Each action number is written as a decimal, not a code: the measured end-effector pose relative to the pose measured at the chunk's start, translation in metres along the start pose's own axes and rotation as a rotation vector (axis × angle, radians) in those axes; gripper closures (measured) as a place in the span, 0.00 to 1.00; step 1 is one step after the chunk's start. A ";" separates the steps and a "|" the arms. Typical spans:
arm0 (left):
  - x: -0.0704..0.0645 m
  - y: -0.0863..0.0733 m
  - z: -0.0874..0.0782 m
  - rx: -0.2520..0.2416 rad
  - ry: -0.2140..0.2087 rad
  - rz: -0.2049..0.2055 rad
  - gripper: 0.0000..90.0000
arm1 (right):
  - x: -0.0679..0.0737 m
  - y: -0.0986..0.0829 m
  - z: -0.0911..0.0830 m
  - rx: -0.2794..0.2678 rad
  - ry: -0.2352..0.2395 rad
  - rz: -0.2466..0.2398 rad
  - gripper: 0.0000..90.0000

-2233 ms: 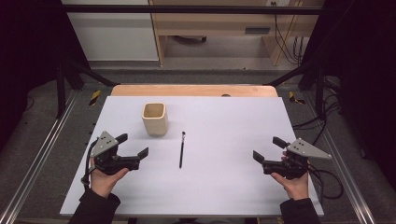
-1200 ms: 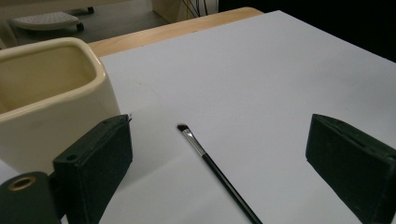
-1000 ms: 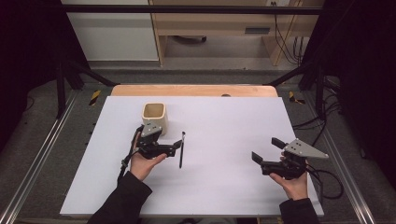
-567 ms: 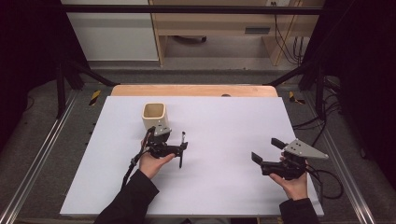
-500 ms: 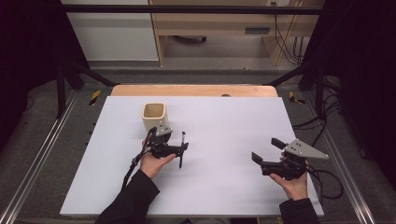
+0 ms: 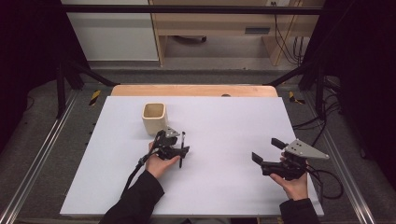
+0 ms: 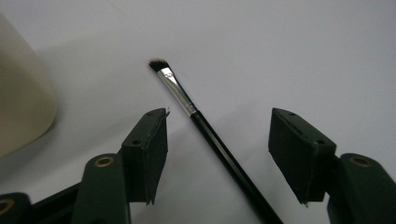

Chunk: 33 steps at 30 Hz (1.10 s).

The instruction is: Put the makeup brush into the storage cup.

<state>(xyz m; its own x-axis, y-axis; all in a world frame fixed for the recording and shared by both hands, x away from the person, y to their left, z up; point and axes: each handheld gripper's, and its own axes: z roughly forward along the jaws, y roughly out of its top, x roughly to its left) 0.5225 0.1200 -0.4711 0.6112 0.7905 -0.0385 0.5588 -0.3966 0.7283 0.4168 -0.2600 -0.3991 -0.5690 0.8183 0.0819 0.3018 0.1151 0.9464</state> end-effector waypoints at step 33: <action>-0.004 -0.001 0.001 0.069 0.038 0.025 0.86 | 0.000 -0.001 0.002 0.012 0.000 0.000 0.08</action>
<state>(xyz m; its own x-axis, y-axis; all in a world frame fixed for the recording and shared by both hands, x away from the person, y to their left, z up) 0.5195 0.1171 -0.4724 0.6043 0.7967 0.0066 0.5817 -0.4468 0.6796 0.4180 -0.2586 -0.4004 -0.5691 0.8182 0.0818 0.3105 0.1218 0.9427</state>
